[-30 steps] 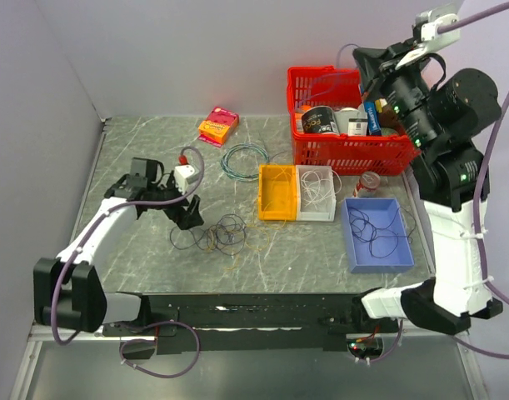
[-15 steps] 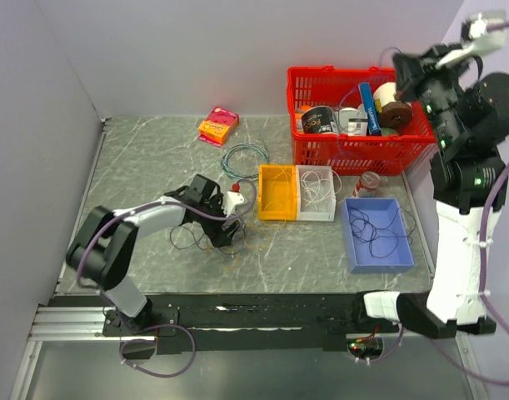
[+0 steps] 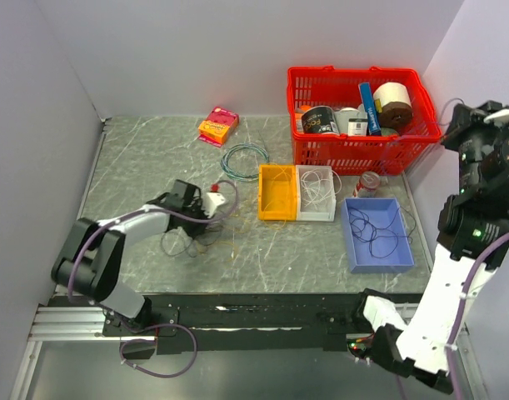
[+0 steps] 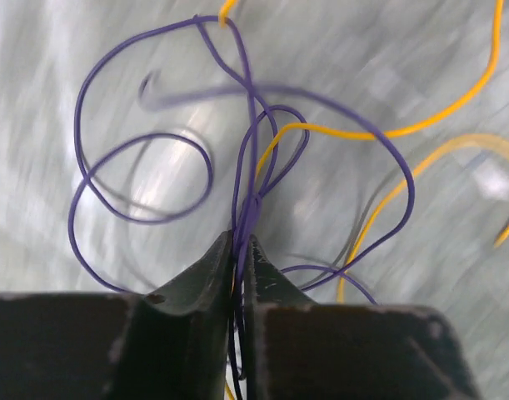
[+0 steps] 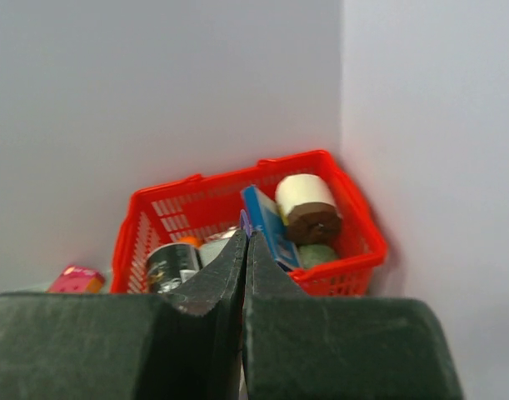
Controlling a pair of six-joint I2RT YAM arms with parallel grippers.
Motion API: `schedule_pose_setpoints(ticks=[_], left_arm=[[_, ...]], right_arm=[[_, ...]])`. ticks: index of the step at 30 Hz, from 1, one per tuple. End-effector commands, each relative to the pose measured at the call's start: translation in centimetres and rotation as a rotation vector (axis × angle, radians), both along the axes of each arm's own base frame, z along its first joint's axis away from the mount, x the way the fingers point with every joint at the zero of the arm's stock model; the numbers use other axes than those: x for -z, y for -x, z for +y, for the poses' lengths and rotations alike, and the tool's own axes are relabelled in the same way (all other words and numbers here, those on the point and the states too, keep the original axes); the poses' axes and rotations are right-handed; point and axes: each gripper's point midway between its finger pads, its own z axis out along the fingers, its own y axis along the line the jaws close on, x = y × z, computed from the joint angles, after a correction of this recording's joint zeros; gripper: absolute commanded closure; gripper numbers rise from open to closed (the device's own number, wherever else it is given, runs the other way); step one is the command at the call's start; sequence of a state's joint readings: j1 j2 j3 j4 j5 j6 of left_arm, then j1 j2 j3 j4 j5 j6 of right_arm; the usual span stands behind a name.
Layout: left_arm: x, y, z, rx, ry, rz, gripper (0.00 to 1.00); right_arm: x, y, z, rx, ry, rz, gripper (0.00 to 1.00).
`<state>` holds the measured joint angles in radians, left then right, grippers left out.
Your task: Untangle the cables
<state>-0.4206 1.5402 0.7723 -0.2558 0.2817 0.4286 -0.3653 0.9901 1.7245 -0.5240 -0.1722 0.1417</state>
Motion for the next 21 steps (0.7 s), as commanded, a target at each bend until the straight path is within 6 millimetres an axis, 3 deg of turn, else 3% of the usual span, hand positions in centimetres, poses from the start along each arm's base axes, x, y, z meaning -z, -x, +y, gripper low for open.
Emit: schedule_pose_setpoints(ticks=[1,4,7,9,12,15,21], left_arm=[[-1.1,0.1,5.7,-0.135,-0.072,-0.036,0.99],[-3.0,-0.2,8.4,-0.198,-0.092,-0.106,0.99],[-4.6,-0.1,9.4,-0.212,-0.092,-0.134,0.99],[-4.7,0.1,9.5,-0.220,-0.093,-0.119,0.98],[-5.3,-0.1,9.0,-0.220,-0.064,-0.125,0.98],[-6.2,-0.7,8.4,-0.230,-0.030,-0.132,0.97],[-7.3,-1.0,7.5,-0.217,0.019,-0.142,0.96]], right_arm=[[1.5,1.3,-1.9,0.105,-0.017,-0.003,1.00],[2.9,1.9,-3.4,0.182,-0.019,0.018,1.00],[5.0,1.6,-4.2,0.216,-0.028,0.063,1.00],[6.9,1.2,-4.3,0.211,-0.046,0.102,1.00],[12.3,0.2,-4.6,0.204,-0.090,0.203,1.00],[15.9,0.0,-4.9,0.212,-0.113,0.271,1.00],[18.0,0.0,-4.3,0.186,-0.149,0.313,1.00]])
